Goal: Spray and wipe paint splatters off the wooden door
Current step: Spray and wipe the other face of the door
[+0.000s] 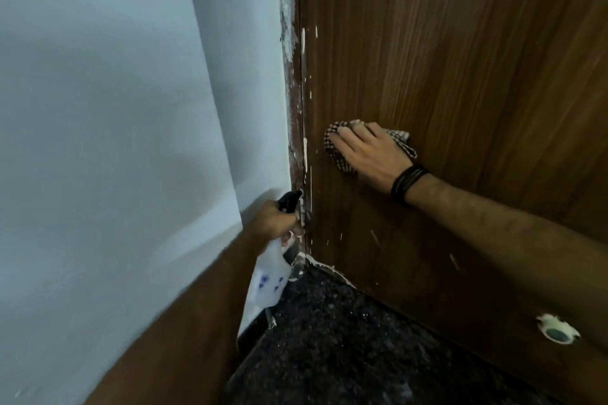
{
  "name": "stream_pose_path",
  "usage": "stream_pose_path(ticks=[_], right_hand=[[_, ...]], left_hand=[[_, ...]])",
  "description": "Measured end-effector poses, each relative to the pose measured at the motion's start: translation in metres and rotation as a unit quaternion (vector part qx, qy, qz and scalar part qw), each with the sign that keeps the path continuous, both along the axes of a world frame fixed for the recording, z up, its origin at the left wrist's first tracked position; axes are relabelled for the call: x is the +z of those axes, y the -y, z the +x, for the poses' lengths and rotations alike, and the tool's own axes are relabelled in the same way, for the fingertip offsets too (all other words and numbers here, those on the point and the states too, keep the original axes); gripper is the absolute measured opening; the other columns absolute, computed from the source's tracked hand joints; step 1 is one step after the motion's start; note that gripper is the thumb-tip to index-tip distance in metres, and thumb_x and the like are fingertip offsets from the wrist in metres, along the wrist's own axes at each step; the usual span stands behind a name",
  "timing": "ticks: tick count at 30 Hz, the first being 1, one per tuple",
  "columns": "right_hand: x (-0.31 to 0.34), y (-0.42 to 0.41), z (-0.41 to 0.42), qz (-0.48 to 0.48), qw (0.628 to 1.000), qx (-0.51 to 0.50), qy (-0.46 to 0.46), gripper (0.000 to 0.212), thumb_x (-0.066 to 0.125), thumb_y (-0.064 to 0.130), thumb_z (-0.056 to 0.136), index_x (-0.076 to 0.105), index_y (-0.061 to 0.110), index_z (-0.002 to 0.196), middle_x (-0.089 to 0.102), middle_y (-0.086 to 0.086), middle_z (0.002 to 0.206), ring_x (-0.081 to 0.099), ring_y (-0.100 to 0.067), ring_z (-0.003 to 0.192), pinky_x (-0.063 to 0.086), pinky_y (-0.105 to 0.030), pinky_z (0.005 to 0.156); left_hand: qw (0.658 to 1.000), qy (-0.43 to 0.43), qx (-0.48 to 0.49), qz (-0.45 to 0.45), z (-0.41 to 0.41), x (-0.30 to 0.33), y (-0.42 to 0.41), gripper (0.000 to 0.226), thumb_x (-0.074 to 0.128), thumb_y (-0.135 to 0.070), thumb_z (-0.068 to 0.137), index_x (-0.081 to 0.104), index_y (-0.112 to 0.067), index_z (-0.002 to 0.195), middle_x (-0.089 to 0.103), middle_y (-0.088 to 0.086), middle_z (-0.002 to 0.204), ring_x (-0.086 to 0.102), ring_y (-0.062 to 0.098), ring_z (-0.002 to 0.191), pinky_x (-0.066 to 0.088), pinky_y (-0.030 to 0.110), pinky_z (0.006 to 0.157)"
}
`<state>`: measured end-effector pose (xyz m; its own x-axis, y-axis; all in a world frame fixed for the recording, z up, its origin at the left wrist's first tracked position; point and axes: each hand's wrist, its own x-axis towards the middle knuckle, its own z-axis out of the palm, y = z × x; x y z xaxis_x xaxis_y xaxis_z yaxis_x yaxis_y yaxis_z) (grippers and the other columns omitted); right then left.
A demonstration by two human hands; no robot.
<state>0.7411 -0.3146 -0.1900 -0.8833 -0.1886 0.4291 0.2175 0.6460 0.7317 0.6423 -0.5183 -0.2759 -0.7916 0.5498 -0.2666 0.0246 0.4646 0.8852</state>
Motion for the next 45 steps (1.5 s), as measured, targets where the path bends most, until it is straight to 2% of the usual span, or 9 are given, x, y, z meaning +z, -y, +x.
stream_pose_path(ticks=[6, 9, 16, 20, 25, 33, 40, 43, 45], right_hand=[[-0.071, -0.026, 0.044, -0.069, 0.994, 0.034, -0.075, 0.052, 0.052, 0.010, 0.086, 0.052, 0.005, 0.137, 0.056, -0.014, 0.128, 0.045, -0.031, 0.109, 0.037, -0.041, 0.085], [-0.107, -0.030, 0.059, -0.094, 0.992, 0.029, -0.083, 0.050, 0.044, 0.015, 0.089, 0.053, 0.005, 0.137, 0.056, -0.014, 0.124, 0.043, -0.031, 0.107, 0.034, -0.041, 0.084], [-0.172, -0.033, 0.078, -0.076, 0.993, 0.061, 0.063, 0.052, 0.045, 0.010, 0.085, 0.051, -0.002, 0.135, 0.056, -0.016, 0.113, 0.052, -0.035, 0.099, 0.045, -0.044, 0.076], [-0.166, -0.034, 0.067, -0.050, 0.992, 0.099, 0.067, 0.048, 0.026, 0.007, 0.094, 0.057, -0.001, 0.130, 0.059, -0.014, 0.110, 0.057, -0.032, 0.095, 0.046, -0.041, 0.077], [-0.156, -0.024, 0.028, -0.056, 0.996, 0.062, -0.002, 0.053, 0.046, 0.013, 0.084, 0.052, 0.003, 0.137, 0.055, -0.012, 0.117, 0.050, -0.030, 0.103, 0.043, -0.040, 0.080], [-0.229, -0.028, 0.020, 0.020, 0.971, 0.143, 0.191, 0.043, 0.031, 0.009, 0.096, 0.071, 0.013, 0.108, 0.063, -0.003, 0.107, 0.057, -0.023, 0.093, 0.042, -0.035, 0.078], [-0.195, -0.006, -0.041, -0.013, 0.988, 0.154, 0.024, 0.036, 0.037, 0.008, 0.096, 0.064, 0.006, 0.120, 0.054, -0.009, 0.109, 0.053, -0.026, 0.094, 0.038, -0.037, 0.077], [-0.201, 0.004, -0.049, -0.050, 0.989, 0.135, 0.034, 0.047, 0.026, 0.005, 0.099, 0.071, 0.010, 0.110, 0.062, -0.005, 0.102, 0.057, -0.024, 0.088, 0.041, -0.036, 0.071], [-0.227, 0.003, -0.046, -0.019, 0.987, 0.136, 0.089, 0.038, 0.038, 0.007, 0.095, 0.074, 0.013, 0.103, 0.065, -0.003, 0.101, 0.053, -0.023, 0.089, 0.038, -0.034, 0.071]], left_hand=[[0.996, 0.066, 0.039, 0.049, 0.041, -0.078, -0.010, 0.020, 0.068, 0.009, 0.082, 0.063, -0.008, 0.090, 0.063, 0.007, 0.069, 0.050, 0.014, 0.042, 0.043, 0.029, 0.045], [0.992, 0.091, 0.051, 0.070, 0.054, -0.110, -0.017, 0.026, 0.069, 0.012, 0.077, 0.061, -0.012, 0.082, 0.061, 0.009, 0.073, 0.048, 0.016, 0.042, 0.042, 0.027, 0.044], [0.994, 0.068, 0.065, 0.060, 0.069, -0.142, -0.034, 0.019, 0.063, 0.008, 0.084, 0.059, -0.010, 0.083, 0.058, 0.007, 0.064, 0.050, 0.010, 0.032, 0.041, 0.022, 0.038], [0.995, 0.077, 0.020, 0.054, 0.069, -0.147, -0.041, 0.021, 0.066, 0.007, 0.080, 0.060, -0.012, 0.077, 0.059, 0.005, 0.060, 0.054, 0.021, 0.043, 0.044, 0.027, 0.043], [0.994, 0.097, 0.002, 0.058, 0.073, -0.155, -0.045, 0.024, 0.068, 0.010, 0.075, 0.061, -0.012, 0.080, 0.061, 0.005, 0.061, 0.055, 0.025, 0.054, 0.043, 0.027, 0.044], [0.994, 0.094, 0.001, 0.056, 0.073, -0.163, -0.031, 0.028, 0.067, 0.013, 0.072, 0.058, -0.013, 0.076, 0.056, 0.005, 0.062, 0.048, 0.018, 0.044, 0.041, 0.028, 0.043], [0.991, 0.105, 0.030, 0.079, 0.071, -0.172, -0.021, 0.026, 0.064, 0.012, 0.078, 0.059, -0.012, 0.082, 0.061, 0.005, 0.066, 0.053, 0.027, 0.058, 0.041, 0.029, 0.043], [0.991, 0.103, 0.030, 0.078, 0.069, -0.167, -0.013, 0.026, 0.067, 0.012, 0.078, 0.060, -0.012, 0.082, 0.059, 0.005, 0.069, 0.052, 0.023, 0.054, 0.042, 0.028, 0.044], [0.991, 0.098, 0.042, 0.078, 0.066, -0.166, -0.007, 0.025, 0.066, 0.012, 0.081, 0.060, -0.013, 0.080, 0.058, 0.004, 0.067, 0.052, 0.018, 0.049, 0.041, 0.026, 0.043]])
